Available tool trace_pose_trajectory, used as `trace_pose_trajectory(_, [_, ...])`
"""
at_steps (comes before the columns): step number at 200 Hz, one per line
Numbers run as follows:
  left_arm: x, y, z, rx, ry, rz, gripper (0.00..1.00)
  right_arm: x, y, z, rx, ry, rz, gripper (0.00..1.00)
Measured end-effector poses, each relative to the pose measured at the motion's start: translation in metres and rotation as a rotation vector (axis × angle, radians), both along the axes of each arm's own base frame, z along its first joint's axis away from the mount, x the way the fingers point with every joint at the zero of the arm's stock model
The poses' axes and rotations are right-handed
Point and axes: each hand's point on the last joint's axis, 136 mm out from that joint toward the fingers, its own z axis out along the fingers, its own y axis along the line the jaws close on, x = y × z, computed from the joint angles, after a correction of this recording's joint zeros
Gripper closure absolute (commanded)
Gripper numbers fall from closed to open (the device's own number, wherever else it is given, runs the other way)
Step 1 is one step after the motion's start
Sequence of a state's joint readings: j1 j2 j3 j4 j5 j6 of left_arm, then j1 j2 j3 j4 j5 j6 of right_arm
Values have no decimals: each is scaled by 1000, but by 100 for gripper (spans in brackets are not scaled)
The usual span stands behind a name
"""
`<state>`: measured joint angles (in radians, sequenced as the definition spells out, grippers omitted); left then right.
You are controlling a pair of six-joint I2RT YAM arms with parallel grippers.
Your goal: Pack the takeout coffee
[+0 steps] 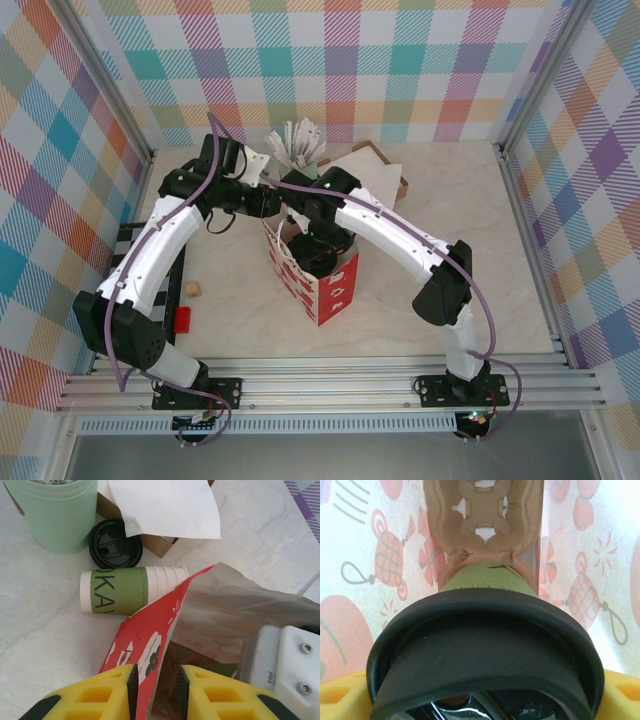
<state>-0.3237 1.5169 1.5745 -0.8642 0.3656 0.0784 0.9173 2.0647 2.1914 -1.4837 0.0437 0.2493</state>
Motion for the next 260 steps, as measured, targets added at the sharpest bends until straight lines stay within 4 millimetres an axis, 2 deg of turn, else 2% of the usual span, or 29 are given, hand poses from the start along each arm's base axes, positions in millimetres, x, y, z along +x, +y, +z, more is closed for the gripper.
trace_pose_trajectory(34, [1,0,-2,11,-4,-11,87,-1,-1,0,-3,2,0,55])
trace_pose_trajectory(66, [0,-1,-1,7,-8,-19,100,-4,-6,0,-25,17,-1,55])
trace_pose_trajectory(170, [1,1,-5,19,-6,-12,100,-8,-12,-2,-50,25,77,56])
trace_pose_trajectory(260, [2,-4,-4,-5,-15,-28,100,-8,-12,-14,-64,34,130,56])
